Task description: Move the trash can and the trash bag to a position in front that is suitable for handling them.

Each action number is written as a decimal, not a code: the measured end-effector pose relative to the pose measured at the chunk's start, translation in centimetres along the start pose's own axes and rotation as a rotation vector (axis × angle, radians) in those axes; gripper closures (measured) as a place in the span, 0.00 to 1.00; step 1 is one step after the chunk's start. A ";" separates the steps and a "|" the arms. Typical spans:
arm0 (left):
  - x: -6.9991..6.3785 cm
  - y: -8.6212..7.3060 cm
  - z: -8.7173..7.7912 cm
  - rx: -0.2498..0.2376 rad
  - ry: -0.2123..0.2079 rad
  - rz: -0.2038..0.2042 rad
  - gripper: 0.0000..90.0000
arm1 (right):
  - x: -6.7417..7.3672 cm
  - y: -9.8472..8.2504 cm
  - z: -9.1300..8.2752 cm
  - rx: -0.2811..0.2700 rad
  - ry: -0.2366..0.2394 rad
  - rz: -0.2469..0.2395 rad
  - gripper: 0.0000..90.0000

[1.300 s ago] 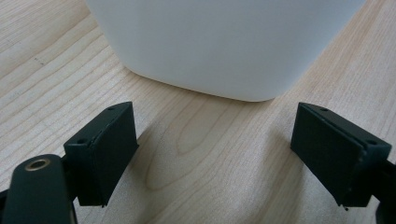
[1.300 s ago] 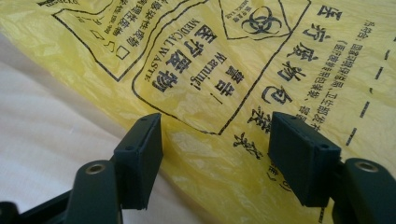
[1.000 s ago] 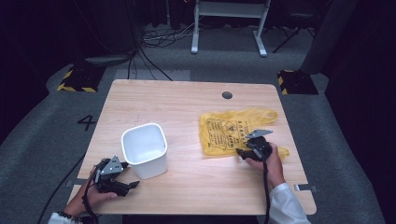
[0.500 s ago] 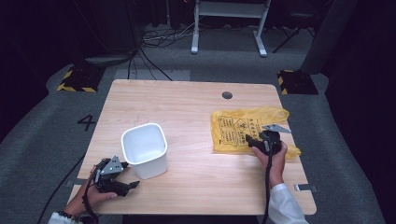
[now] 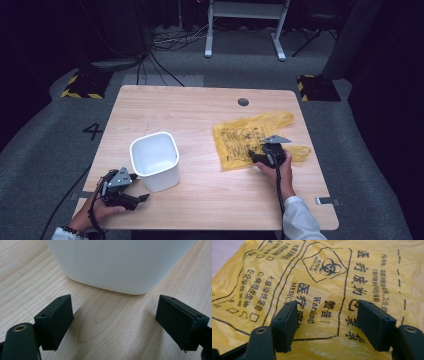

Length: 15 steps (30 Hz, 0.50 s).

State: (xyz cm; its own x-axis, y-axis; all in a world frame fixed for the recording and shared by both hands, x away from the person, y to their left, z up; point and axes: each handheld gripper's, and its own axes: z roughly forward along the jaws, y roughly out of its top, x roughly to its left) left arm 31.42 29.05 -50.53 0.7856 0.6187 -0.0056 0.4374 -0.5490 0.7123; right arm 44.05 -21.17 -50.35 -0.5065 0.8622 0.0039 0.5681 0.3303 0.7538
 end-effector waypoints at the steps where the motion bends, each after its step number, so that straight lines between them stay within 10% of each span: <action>1: 0.0 0.0 0.0 0.001 0.002 0.003 0.16 | 0.4 0.1 0.1 -0.002 0.064 -0.058 0.40; 4: 0.0 0.0 0.0 0.000 0.000 0.000 0.16 | 1.5 0.0 -0.1 0.003 0.243 -0.213 0.42; 7: 0.0 0.0 0.0 0.000 0.000 0.000 0.16 | 1.7 -0.1 -0.5 0.011 0.324 -0.303 0.51; 15: 0.0 0.0 0.0 0.001 0.000 0.001 0.16 | 1.1 0.3 -4.6 -0.102 0.148 -0.240 0.38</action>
State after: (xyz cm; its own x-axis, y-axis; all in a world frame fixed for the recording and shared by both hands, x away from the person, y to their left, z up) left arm 31.42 29.05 -50.53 0.7860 0.6182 -0.0054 0.4373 -0.5497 0.7118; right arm 40.69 -21.85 -47.09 -0.7120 0.6961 -0.0926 0.3562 0.4717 0.8066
